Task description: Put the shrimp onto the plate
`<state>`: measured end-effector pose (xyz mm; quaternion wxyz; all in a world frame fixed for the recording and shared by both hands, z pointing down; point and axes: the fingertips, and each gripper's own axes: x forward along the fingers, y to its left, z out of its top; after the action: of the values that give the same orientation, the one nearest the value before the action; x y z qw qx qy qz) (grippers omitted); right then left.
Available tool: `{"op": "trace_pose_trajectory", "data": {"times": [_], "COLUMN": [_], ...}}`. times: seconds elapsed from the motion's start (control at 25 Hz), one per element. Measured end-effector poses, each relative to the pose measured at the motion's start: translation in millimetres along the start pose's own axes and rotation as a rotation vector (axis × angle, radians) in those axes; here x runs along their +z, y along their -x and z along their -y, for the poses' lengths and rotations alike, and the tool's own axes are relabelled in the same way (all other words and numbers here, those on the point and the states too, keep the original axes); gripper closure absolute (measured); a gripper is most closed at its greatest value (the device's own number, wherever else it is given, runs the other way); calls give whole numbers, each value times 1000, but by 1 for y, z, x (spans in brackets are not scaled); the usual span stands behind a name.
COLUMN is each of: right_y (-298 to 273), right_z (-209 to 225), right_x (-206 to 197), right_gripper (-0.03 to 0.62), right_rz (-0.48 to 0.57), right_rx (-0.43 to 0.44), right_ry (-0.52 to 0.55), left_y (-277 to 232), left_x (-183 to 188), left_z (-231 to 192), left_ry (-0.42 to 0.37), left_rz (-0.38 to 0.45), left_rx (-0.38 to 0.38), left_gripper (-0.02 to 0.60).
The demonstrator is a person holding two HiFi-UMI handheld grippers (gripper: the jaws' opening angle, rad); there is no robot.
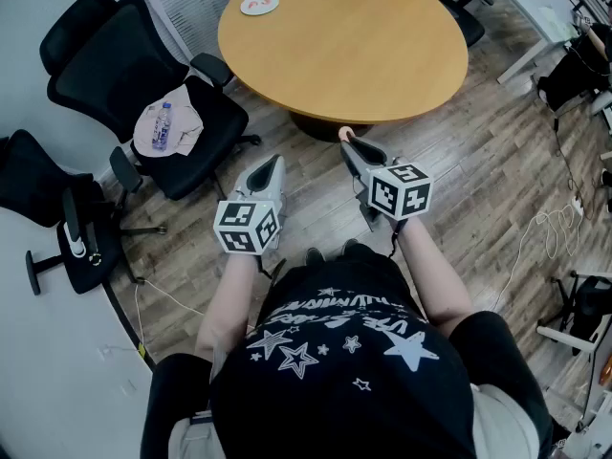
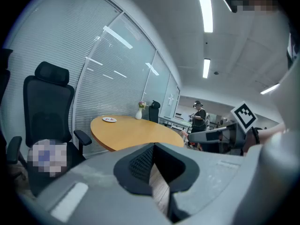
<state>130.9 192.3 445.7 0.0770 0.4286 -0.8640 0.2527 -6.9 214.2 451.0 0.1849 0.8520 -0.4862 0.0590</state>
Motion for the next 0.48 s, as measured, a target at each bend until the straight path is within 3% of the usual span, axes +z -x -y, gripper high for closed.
{"op": "trace_pose_trajectory", "data": {"times": [0.48], "right_y": [5], "right_z": [-3], "right_x": [0], "right_gripper": [540], "right_rz": [-3], "right_rx": [1], "right_ry": [19], "left_y": [5], "left_x": [-5], "left_z": [0], "left_ry": [16], "left_rz": [-2], "left_rx": [3], "left_gripper": [580]}}
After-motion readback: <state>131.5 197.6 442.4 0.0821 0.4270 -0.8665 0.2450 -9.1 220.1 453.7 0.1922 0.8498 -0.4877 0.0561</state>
